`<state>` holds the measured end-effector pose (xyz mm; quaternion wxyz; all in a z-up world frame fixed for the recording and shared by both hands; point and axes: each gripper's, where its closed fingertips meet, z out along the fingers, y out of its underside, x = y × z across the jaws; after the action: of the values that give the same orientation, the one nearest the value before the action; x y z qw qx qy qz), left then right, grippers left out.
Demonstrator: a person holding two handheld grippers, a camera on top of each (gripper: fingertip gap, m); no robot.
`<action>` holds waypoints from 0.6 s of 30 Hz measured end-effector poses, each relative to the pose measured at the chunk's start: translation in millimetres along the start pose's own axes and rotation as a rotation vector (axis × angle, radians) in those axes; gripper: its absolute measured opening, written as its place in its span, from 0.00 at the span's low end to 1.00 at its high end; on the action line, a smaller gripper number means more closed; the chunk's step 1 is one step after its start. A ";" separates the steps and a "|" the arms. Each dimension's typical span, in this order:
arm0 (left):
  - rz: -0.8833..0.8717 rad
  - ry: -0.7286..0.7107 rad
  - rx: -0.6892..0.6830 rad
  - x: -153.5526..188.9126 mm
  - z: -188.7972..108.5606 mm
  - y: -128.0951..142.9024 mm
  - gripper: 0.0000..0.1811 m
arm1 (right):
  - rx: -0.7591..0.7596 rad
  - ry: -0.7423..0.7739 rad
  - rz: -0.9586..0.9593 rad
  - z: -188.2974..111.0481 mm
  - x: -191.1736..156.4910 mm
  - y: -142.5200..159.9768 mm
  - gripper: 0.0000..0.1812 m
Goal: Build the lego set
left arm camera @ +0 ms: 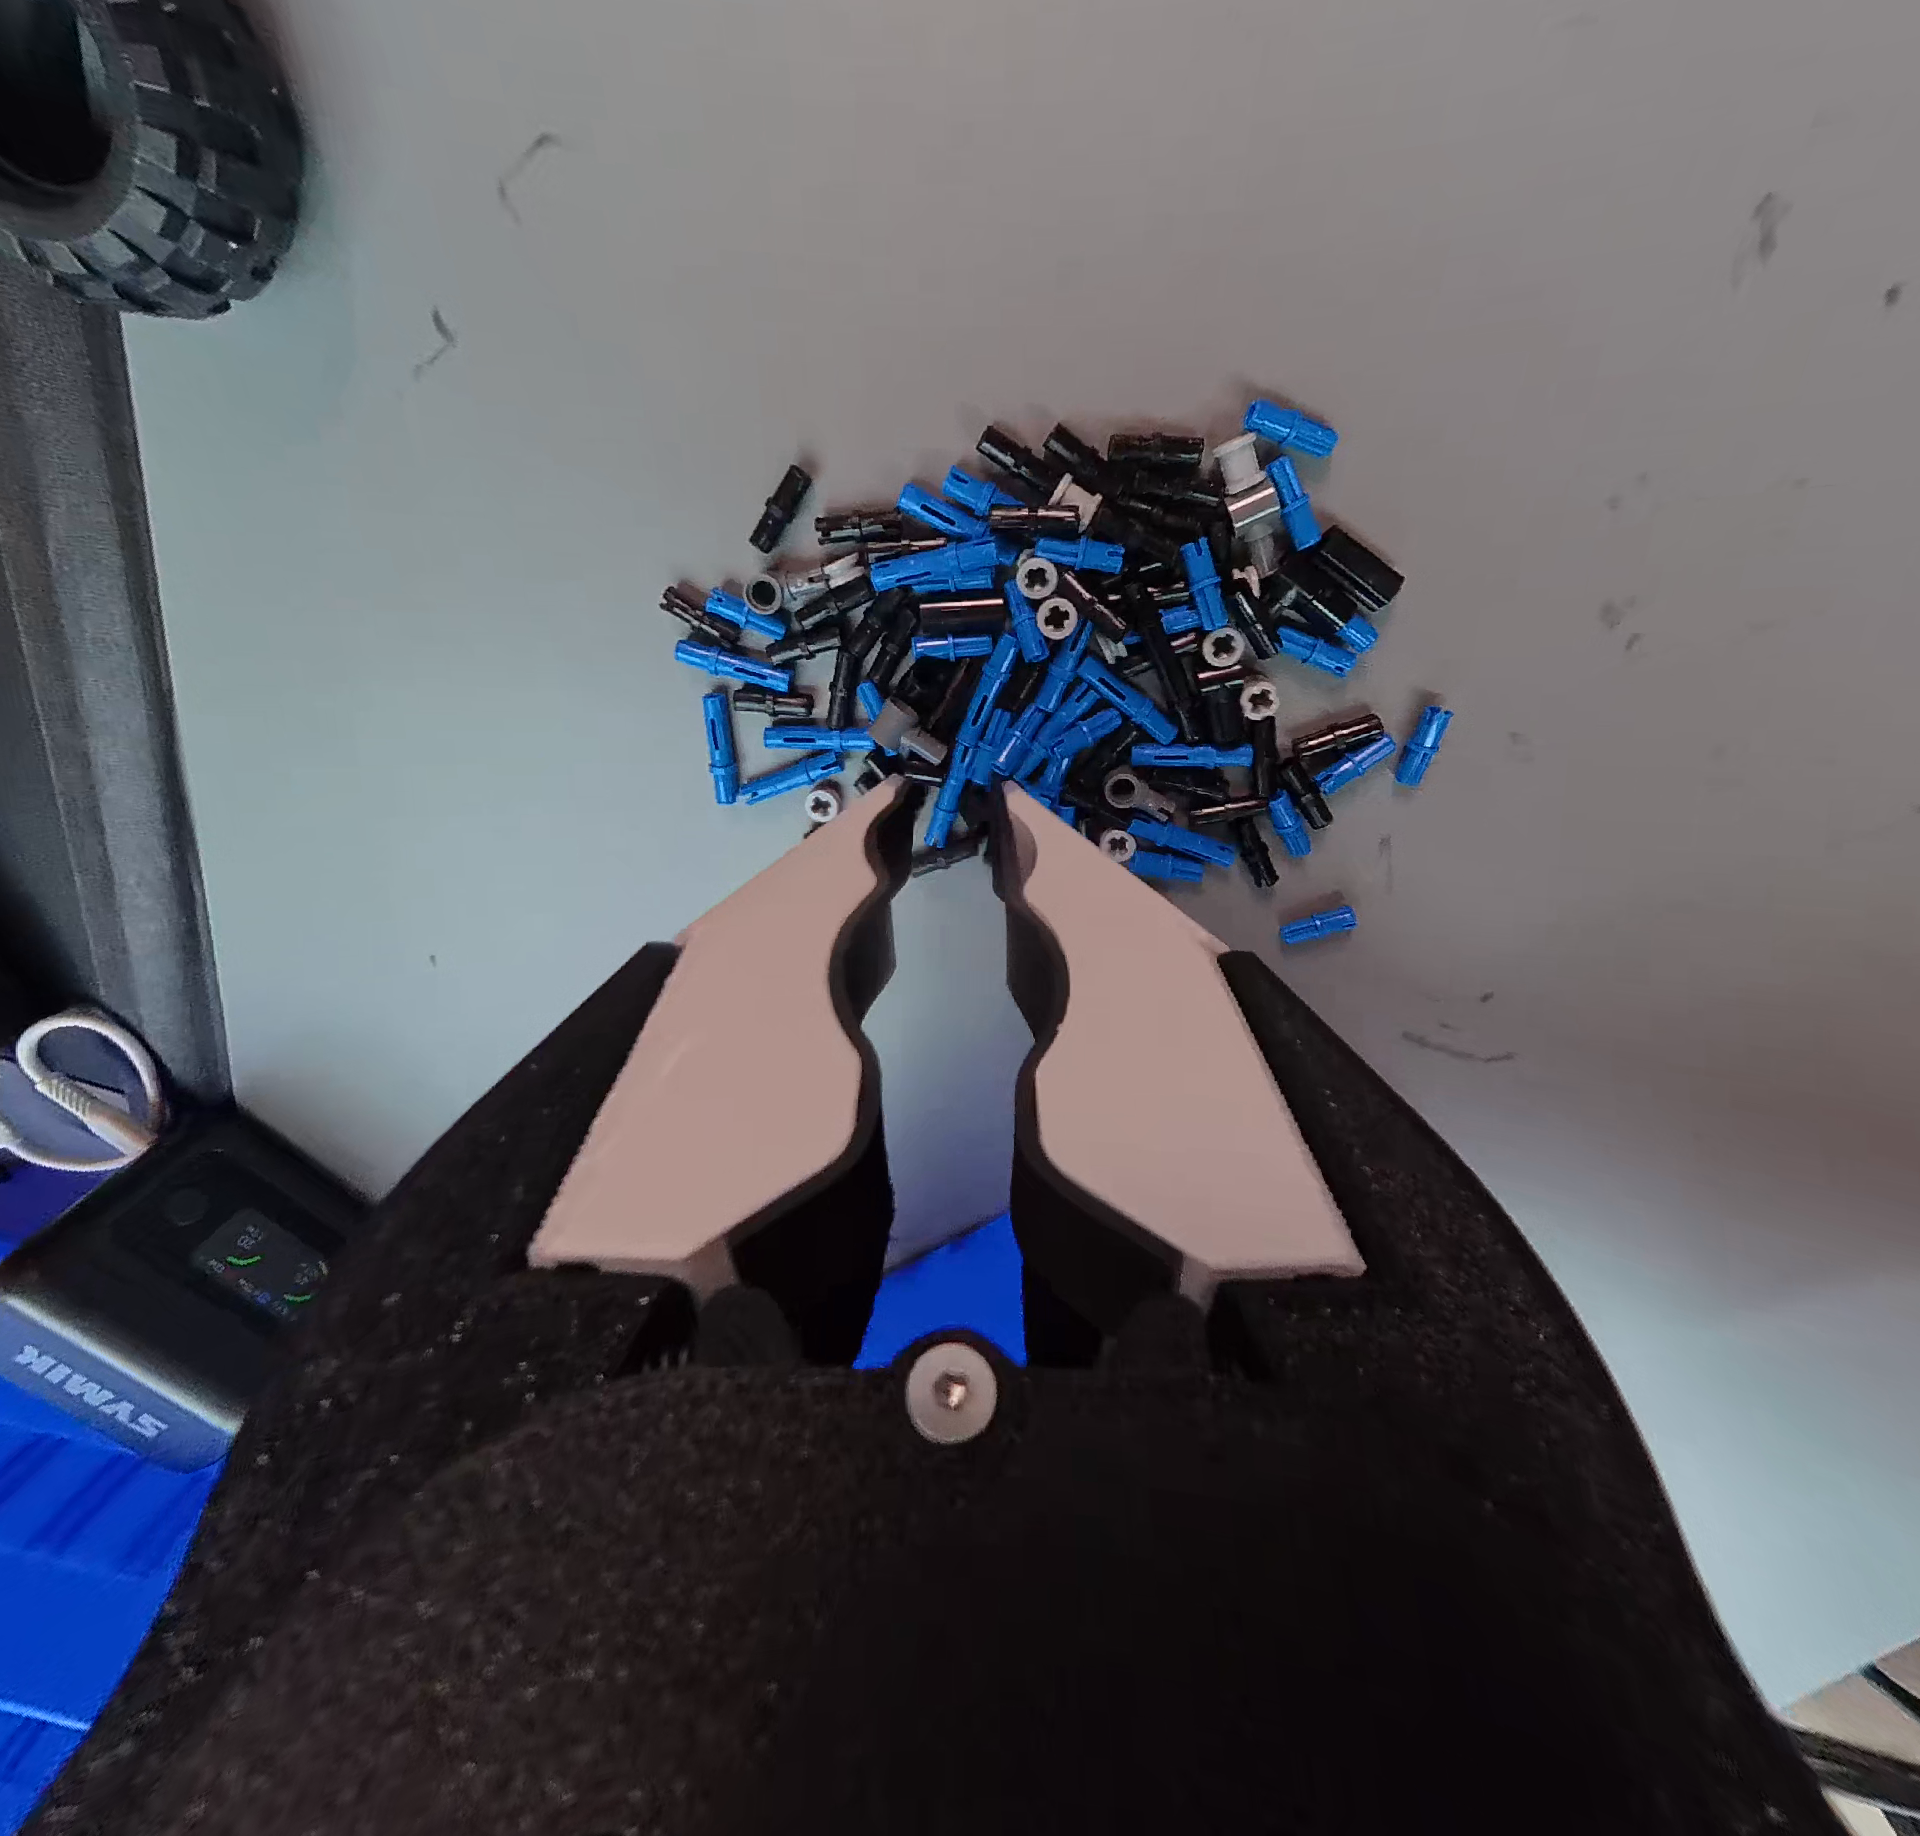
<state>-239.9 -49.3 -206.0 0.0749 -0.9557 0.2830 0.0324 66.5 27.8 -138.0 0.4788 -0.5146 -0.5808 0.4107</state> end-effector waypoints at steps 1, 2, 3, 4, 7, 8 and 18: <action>0.004 0.024 0.001 4.7 -1.3 0.5 0.07 | 0.000 0.000 0.001 0.0 0.1 0.0 0.00; 0.008 0.058 -0.005 11.4 -2.6 2.0 0.07 | 0.001 0.001 0.002 -0.1 0.3 -0.1 0.00; 0.015 0.092 -0.021 18.3 -3.6 5.0 0.07 | 0.001 0.001 0.003 -0.2 0.4 0.0 0.00; 0.026 0.123 -0.046 25.1 -4.1 9.3 0.06 | 0.001 0.000 0.004 -0.1 0.5 0.0 0.00; 0.056 0.207 -0.129 44.7 -4.6 23.3 0.07 | -0.001 -0.002 0.003 0.3 -0.1 0.2 0.00; 0.065 0.226 -0.149 50.2 -4.8 26.4 0.07 | -0.001 -0.002 0.001 0.3 -0.2 0.2 0.00; 0.233 0.173 -0.256 83.6 3.3 41.1 0.09 | -0.002 -0.004 0.003 0.2 0.0 0.4 0.00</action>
<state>-192.4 -127.6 -223.1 -0.0761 -0.9174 0.3905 -0.0060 66.4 27.9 -138.5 0.4763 -0.5151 -0.5814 0.4119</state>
